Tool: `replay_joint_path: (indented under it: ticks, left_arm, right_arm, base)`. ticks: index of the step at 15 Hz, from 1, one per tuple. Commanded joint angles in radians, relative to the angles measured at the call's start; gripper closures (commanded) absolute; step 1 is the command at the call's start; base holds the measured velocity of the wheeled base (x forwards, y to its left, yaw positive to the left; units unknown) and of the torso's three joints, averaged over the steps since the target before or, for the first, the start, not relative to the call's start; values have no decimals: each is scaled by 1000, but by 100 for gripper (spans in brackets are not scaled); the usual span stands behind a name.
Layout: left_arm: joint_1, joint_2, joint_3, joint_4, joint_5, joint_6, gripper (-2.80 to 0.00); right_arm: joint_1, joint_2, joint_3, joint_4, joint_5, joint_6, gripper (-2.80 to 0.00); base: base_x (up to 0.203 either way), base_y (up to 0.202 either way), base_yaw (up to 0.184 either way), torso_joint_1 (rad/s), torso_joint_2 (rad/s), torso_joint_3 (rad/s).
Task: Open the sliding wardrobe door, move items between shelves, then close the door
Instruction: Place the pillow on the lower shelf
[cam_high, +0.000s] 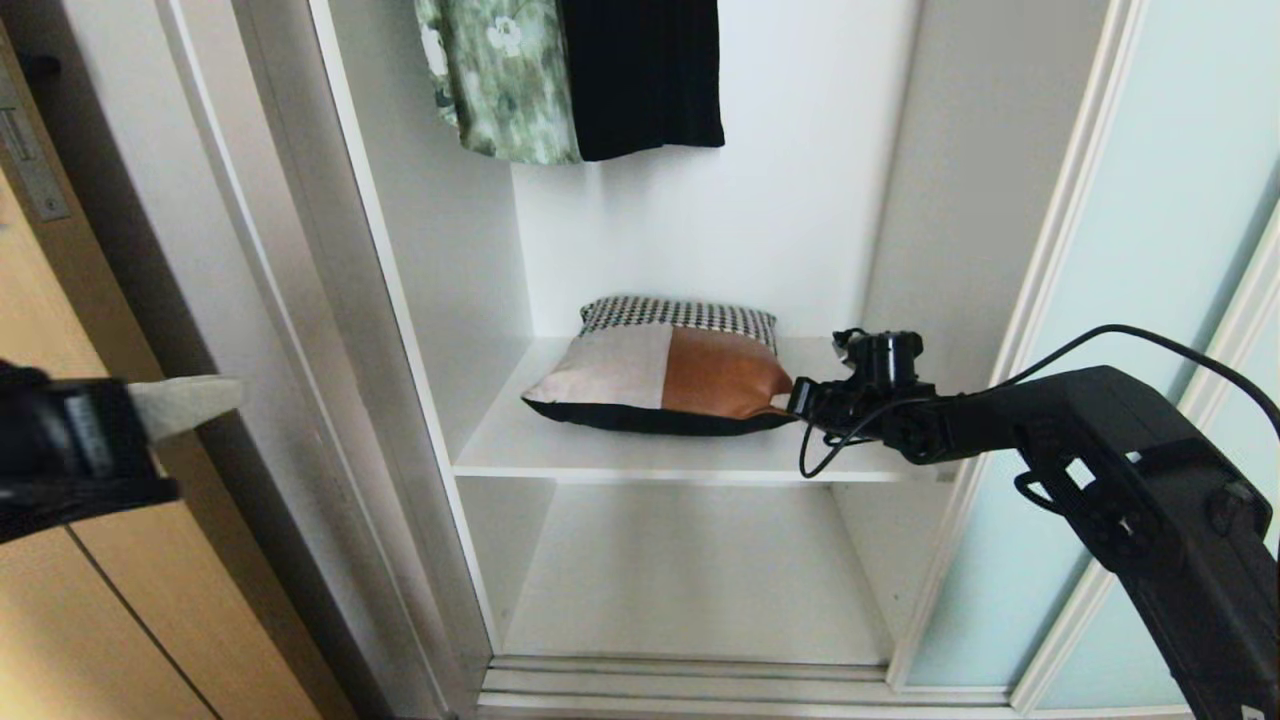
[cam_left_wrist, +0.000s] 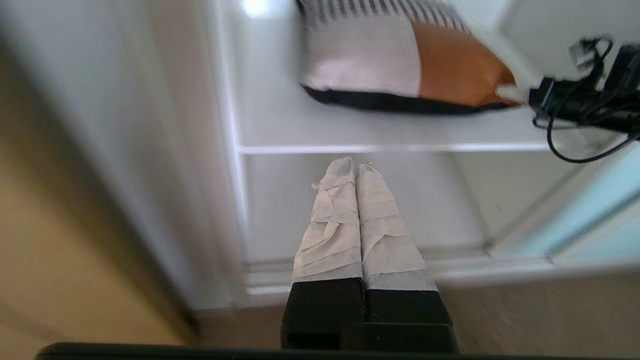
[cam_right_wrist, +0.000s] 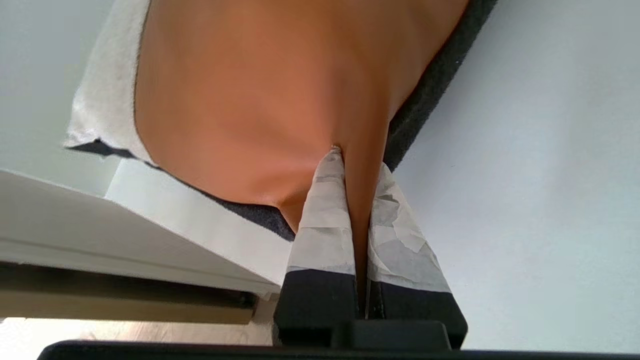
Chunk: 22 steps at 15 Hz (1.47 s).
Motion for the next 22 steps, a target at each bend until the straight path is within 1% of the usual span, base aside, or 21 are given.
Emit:
replay_joint_path:
  ticks: [1, 3, 5, 6, 8, 9, 10, 12, 14, 15, 19, 20, 22]
  left_arm:
    - [-3, 311, -88, -35, -57, -28, 0]
    - [-9, 453, -175, -54, -121, -77, 0]
    - [-14, 567, -242, -61, -165, -102, 0]
    - [-25, 617, -266, -63, -175, -108, 0]
    - [-76, 723, -314, -67, -180, -110, 0]
    - [-103, 772, -360, -66, -176, -114, -199]
    - [-131, 823, -415, -64, -164, -129, -280]
    - [-172, 893, -513, -64, -144, -184, -280]
    - [-185, 972, -597, -63, -141, -222, -280]
    - [-187, 1015, -631, -63, -139, -234, -280]
    - [-188, 1197, -758, -74, -117, -245, -280]
    - [-188, 1242, -799, -81, -104, -245, -280]
    - [-184, 1342, -907, -99, -55, -243, -280]
  right_arm:
    - [-1, -14, 2, -2, 4, 4, 0]
    - [-33, -30, 11, 0, 4, 27, 0]
    - [-66, -79, 50, -1, 4, 71, 0]
    - [-88, -104, 82, -1, 13, 83, 0]
    - [-114, -141, 154, -4, 63, 85, 0]
    - [-126, -151, 179, -20, 78, 83, 0]
    - [-128, -147, 198, -52, 82, 86, 0]
    - [-120, -147, 255, -108, 82, 82, 0]
    - [-99, -149, 301, -193, 82, 80, 0]
    - [-96, -148, 307, -202, 82, 80, 0]
    - [-94, -154, 345, -220, 82, 78, 0]
    - [-92, -154, 357, -245, 82, 79, 0]
    - [-90, -140, 369, -289, 82, 81, 0]
  base:
    - [0, 0, 0, 0, 0, 0]
    - [0, 0, 0, 0, 0, 0]
    - [0, 0, 0, 0, 0, 0]
    - [0, 0, 0, 0, 0, 0]
    - [0, 0, 0, 0, 0, 0]
    - [0, 0, 0, 0, 0, 0]
    - [0, 0, 0, 0, 0, 0]
    - [0, 0, 0, 0, 0, 0]
    - [0, 0, 0, 0, 0, 0]
    - [0, 0, 0, 0, 0, 0]
    - [0, 0, 0, 0, 0, 0]
    - [0, 0, 0, 0, 0, 0]
    - [0, 0, 0, 0, 0, 0]
